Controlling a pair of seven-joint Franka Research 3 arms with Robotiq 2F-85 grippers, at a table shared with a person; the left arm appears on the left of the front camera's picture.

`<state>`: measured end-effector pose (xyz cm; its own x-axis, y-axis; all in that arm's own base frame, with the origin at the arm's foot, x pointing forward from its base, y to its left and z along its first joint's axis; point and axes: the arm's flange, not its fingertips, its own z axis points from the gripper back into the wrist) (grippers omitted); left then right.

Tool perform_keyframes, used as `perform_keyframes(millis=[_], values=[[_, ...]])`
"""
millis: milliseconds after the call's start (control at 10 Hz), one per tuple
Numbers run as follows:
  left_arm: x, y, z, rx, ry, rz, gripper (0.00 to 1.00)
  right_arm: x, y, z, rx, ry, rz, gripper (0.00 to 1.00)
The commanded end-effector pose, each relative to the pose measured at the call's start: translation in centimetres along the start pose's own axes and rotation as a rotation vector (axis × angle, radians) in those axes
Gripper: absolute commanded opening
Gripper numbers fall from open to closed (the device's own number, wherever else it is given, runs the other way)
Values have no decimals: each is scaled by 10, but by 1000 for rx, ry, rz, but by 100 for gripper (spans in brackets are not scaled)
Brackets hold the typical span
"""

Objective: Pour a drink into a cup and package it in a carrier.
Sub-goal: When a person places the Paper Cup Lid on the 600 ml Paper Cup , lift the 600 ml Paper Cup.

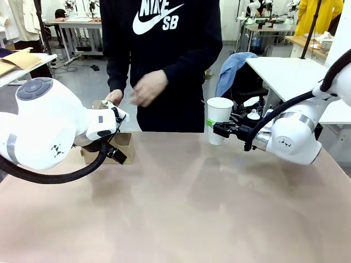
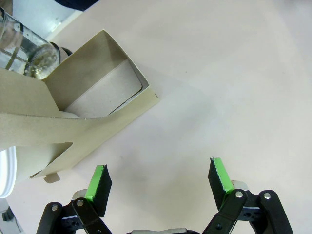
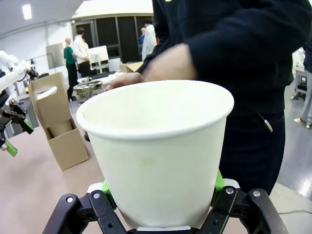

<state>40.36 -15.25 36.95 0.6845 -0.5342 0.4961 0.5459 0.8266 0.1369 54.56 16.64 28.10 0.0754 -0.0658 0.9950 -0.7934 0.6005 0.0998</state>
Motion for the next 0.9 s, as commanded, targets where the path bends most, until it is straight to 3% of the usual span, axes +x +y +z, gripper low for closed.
perform_keyframes(millis=[0,800], values=[[0,1,1,-1,-2,2,100,5,3,-2,-13,-18,-6,81],[0,1,1,-1,-2,2,100,5,3,-2,-13,-18,-6,81]])
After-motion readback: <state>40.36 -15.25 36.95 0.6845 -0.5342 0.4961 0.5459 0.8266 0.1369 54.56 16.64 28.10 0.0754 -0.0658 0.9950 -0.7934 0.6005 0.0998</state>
